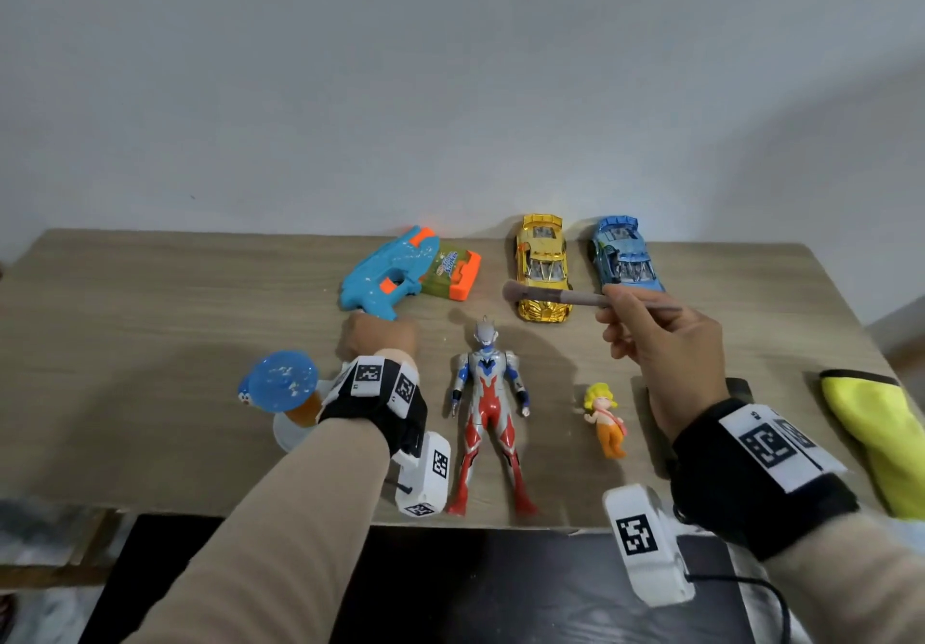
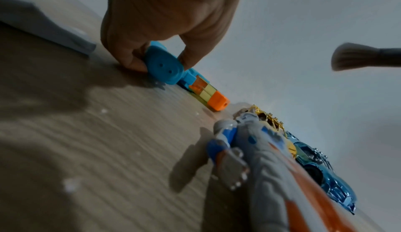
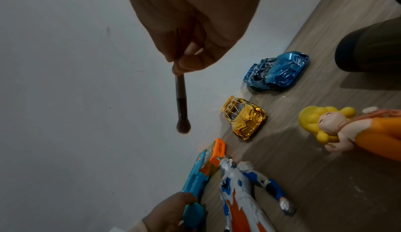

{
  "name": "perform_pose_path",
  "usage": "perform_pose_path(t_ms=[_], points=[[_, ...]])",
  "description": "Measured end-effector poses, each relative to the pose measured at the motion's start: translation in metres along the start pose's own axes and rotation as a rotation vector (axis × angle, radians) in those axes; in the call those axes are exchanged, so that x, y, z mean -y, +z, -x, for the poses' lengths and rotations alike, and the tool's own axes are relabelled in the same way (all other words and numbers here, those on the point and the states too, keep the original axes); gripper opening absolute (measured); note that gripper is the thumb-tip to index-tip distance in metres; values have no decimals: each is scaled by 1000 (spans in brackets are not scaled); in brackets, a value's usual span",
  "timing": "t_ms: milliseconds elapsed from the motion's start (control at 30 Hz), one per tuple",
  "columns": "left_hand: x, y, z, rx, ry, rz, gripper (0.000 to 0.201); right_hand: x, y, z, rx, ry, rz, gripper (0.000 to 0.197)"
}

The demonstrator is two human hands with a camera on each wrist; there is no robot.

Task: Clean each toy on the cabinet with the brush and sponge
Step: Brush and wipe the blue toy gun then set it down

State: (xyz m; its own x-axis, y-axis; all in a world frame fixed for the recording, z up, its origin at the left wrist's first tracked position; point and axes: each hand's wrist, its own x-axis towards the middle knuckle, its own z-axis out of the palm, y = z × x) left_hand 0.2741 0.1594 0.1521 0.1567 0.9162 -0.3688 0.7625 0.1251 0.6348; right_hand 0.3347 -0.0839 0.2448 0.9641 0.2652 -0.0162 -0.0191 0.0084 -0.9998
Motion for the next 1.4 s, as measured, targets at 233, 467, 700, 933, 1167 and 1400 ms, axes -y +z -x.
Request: perform_pose_path(t_ms=[233, 467, 700, 933, 1167, 1400], points=[[-2, 4, -2, 94, -27, 87, 41, -1, 1, -9, 21, 26, -56, 16], [11, 18, -27, 172, -10, 316, 51, 4, 1, -13, 25, 28, -100, 18], [-12, -7, 28, 120, -28, 762, 57, 12, -19, -8, 53, 16, -141, 21], [-21, -34, 87, 173, 43, 960, 51, 30, -39, 7, 33, -29, -208, 23], [5, -74, 157, 328, 205, 1026, 51, 56, -48, 51, 4, -126, -307, 16], [69, -115, 193, 388, 370, 1011, 49, 75, -55, 123, -32, -251, -304, 13]])
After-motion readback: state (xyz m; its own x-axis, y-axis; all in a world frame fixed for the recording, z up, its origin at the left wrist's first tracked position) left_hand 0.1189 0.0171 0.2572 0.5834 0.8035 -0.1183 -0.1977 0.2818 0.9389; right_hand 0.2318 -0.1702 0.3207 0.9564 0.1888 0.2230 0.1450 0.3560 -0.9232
